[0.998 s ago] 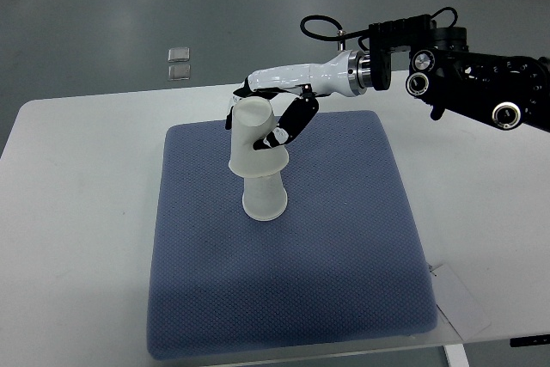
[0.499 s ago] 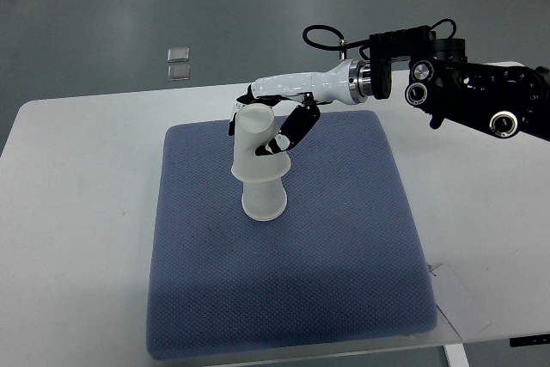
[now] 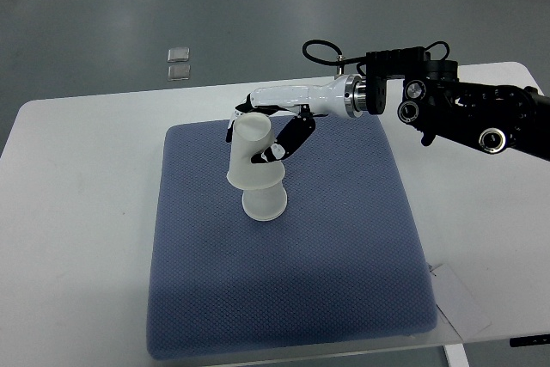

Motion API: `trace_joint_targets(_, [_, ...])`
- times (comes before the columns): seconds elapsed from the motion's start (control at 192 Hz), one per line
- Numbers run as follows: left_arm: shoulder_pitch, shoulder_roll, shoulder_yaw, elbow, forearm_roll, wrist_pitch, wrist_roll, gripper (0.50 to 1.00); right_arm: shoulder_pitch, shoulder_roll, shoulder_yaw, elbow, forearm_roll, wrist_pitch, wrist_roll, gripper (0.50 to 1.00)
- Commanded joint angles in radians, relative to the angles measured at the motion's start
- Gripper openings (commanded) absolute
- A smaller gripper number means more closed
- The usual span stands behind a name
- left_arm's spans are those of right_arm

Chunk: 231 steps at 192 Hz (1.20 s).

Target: Stack paper cups

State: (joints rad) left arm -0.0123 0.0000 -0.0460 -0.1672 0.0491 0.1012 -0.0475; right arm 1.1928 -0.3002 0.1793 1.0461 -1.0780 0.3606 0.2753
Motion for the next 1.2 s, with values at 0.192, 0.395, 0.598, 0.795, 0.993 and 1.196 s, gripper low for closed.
trace_joint_targets(0.192, [0.0, 0.0, 0.0, 0.0, 0.0, 0.0, 0.0, 1.0, -0.016, -0.002, 0.002, 0.0, 0.001, 0.011, 0.001, 0.911])
trace_joint_targets(0.395, [0.0, 0.0, 0.0, 0.0, 0.0, 0.0, 0.0, 1.0, -0.016, -0.014, 0.003, 0.0, 0.003, 0.009, 0.001, 0.913])
trace_joint_targets(0.598, [0.0, 0.0, 0.0, 0.0, 0.0, 0.0, 0.0, 1.0, -0.041, -0.04, 0.114, -0.012, 0.006, 0.003, -0.001, 0.911])
trace_joint_targets(0.795, [0.0, 0.0, 0.0, 0.0, 0.0, 0.0, 0.0, 1.0, -0.09, -0.085, 0.275, -0.089, 0.067, 0.012, -0.002, 0.911])
trace_joint_targets(0.993, [0.0, 0.0, 0.0, 0.0, 0.0, 0.0, 0.0, 1.0, -0.156, -0.14, 0.31, -0.153, 0.259, -0.012, -0.061, 0.907])
trace_joint_targets(1.196, [0.0, 0.0, 0.0, 0.0, 0.0, 0.0, 0.0, 1.0, -0.265, -0.125, 0.424, -0.23, 0.322, -0.135, -0.113, 0.907])
